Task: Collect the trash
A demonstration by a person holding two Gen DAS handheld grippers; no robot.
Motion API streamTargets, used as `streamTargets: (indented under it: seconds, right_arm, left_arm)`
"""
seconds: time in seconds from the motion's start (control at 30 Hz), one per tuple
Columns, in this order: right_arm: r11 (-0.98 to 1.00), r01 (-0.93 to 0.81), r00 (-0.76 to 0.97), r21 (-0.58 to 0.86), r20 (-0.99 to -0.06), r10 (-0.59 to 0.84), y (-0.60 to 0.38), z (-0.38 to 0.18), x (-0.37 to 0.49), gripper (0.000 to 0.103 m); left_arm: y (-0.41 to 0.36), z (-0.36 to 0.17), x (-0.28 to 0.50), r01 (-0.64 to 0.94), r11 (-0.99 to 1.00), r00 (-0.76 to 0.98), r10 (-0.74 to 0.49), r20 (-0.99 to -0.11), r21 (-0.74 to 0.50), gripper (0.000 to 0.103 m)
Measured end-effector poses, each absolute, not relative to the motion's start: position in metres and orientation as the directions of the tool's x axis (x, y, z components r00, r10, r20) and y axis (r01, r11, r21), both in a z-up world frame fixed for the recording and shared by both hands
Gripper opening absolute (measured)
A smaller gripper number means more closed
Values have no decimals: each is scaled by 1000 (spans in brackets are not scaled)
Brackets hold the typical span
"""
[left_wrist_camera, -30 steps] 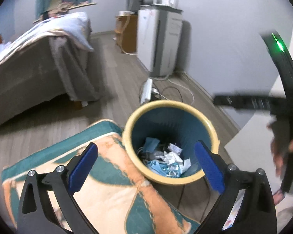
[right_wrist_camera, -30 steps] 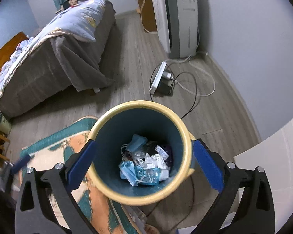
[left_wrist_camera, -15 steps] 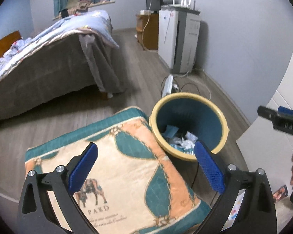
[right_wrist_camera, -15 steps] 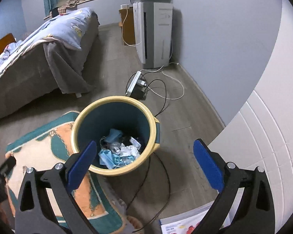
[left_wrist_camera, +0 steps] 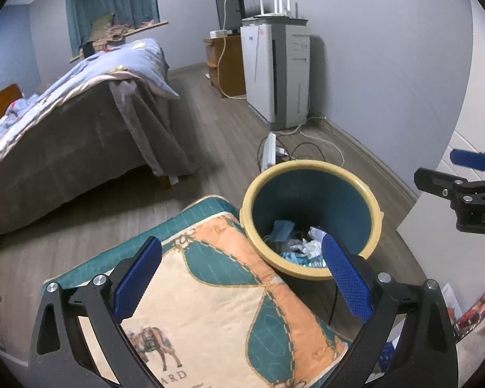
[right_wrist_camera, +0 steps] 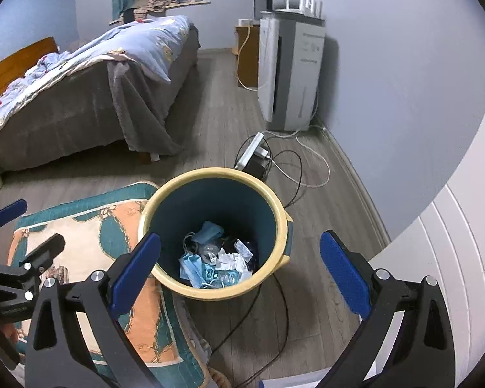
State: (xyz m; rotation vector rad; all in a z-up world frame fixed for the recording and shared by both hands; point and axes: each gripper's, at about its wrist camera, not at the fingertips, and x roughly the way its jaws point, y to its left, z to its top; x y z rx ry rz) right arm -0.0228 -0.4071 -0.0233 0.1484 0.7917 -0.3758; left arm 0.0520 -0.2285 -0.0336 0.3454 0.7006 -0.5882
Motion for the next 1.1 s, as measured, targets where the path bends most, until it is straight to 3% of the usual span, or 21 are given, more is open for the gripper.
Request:
streamTargets:
  seconds: [1.1]
  right_arm:
    - [901,428,602,-76,-720,-346,-400,-28,-17,97]
  left_arm:
    - [-225,-27,48,625,775,610,-414,-675,89,98]
